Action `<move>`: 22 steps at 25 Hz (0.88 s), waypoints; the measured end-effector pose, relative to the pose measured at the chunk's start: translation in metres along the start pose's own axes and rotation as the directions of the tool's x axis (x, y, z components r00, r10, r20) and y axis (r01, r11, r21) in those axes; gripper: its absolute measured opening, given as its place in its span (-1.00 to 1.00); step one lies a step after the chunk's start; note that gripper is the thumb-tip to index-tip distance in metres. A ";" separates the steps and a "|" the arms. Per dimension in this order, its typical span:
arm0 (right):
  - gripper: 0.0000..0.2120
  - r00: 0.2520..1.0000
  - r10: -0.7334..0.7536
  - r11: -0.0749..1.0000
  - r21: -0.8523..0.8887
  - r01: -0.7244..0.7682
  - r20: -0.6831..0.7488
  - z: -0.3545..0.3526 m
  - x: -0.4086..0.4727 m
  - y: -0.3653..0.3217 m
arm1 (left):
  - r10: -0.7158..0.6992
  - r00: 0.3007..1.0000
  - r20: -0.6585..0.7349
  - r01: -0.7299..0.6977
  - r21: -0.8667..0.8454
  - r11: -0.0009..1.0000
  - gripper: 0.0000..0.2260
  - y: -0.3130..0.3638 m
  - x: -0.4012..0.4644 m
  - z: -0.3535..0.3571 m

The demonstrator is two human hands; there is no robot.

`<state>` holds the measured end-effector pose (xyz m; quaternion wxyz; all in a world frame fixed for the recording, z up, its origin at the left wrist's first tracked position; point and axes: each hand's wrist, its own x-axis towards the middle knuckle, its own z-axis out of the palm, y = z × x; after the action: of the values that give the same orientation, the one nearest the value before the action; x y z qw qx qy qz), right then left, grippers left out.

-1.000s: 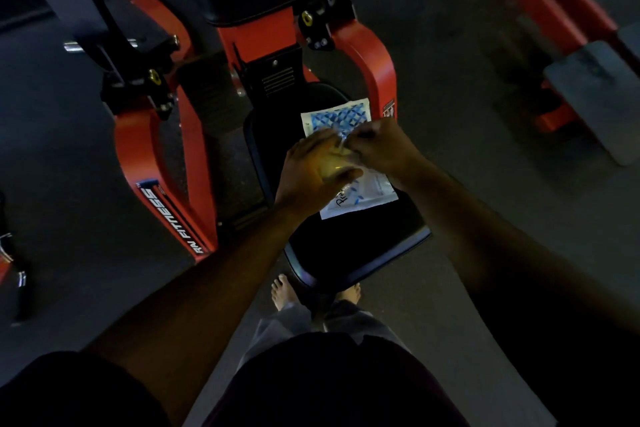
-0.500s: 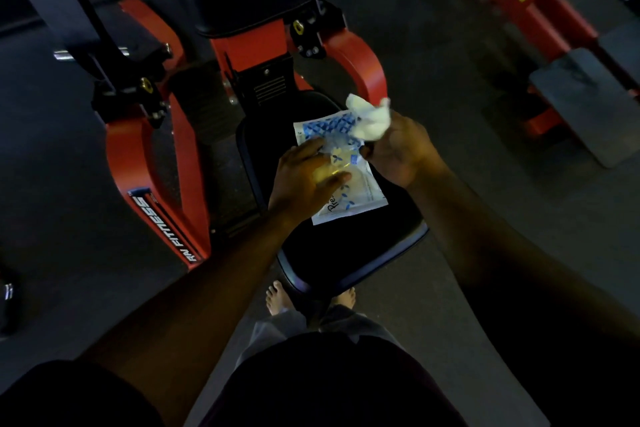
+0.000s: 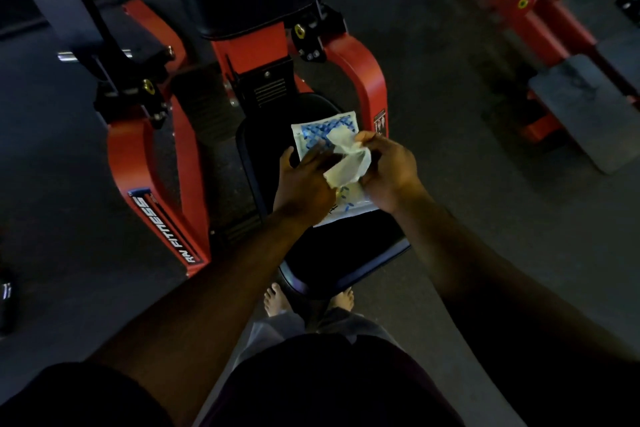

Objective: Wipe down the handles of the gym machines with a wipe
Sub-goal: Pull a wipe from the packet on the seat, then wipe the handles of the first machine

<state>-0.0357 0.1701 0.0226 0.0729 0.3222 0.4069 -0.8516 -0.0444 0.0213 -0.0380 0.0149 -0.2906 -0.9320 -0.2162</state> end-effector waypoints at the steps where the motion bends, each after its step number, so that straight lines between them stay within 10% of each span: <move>1: -0.79 0.999 0.037 0.997 0.060 -0.039 0.023 -0.002 -0.001 0.000 | 0.008 0.999 0.046 -0.009 0.032 0.999 -0.53 -0.002 -0.001 0.003; 5: -0.77 0.996 0.048 0.999 -0.019 -0.046 0.075 -0.003 -0.007 0.000 | 0.091 0.984 0.154 -0.113 0.143 0.983 -0.53 0.006 0.008 -0.017; 9: -0.64 0.996 -0.045 0.995 -0.089 0.052 0.079 0.002 -0.012 -0.003 | -0.168 0.932 0.320 0.188 -0.030 0.982 -0.65 0.009 0.026 -0.035; 11: -0.61 0.988 -0.088 0.989 -0.110 0.103 0.128 0.004 -0.016 -0.006 | -0.430 0.890 0.149 0.432 -0.575 0.695 -0.76 0.011 0.024 -0.044; 13: -0.53 0.970 -0.152 0.977 -0.121 0.176 0.190 0.009 -0.022 -0.009 | -0.577 0.804 0.139 0.384 -0.863 0.327 -0.66 0.019 0.019 -0.056; 22: -0.48 0.851 -0.270 0.889 -0.224 0.400 0.449 0.043 -0.047 -0.029 | -0.601 0.766 0.228 0.294 -0.956 0.012 -0.93 0.036 0.009 -0.126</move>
<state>-0.0313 0.1506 0.0902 0.0536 0.0459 0.5613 -0.8246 -0.0441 0.0010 0.0916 -0.1262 0.1112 -0.6085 -0.7755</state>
